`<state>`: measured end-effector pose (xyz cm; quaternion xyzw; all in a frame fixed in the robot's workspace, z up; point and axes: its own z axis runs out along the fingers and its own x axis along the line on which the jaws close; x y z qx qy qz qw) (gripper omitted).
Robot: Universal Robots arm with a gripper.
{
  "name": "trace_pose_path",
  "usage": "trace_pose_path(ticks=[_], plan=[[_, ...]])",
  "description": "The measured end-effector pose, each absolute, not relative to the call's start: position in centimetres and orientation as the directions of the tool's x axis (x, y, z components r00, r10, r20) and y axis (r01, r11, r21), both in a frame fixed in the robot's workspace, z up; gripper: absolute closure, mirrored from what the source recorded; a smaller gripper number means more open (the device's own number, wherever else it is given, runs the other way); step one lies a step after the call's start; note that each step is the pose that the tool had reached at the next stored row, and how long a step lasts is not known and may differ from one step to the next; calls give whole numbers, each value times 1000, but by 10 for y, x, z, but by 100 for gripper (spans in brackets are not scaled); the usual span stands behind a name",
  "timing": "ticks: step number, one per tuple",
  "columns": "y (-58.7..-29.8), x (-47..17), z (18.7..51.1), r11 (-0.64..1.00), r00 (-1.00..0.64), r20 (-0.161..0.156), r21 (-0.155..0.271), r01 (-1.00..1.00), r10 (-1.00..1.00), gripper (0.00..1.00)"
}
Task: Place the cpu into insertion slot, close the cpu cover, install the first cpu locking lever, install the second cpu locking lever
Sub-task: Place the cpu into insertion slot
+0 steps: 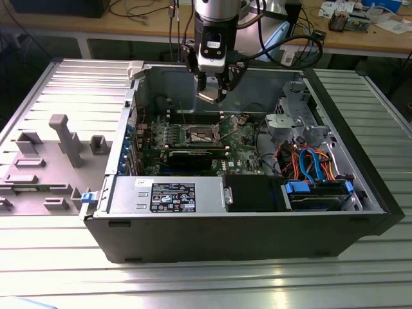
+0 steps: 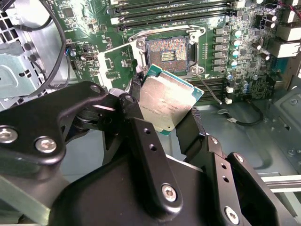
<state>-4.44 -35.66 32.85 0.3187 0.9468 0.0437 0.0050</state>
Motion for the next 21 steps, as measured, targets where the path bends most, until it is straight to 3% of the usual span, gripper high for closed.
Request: trace_pose_path(ticks=[21], plan=[[-357, -44, 328, 780, -784, 18, 86, 620, 621, 45]])
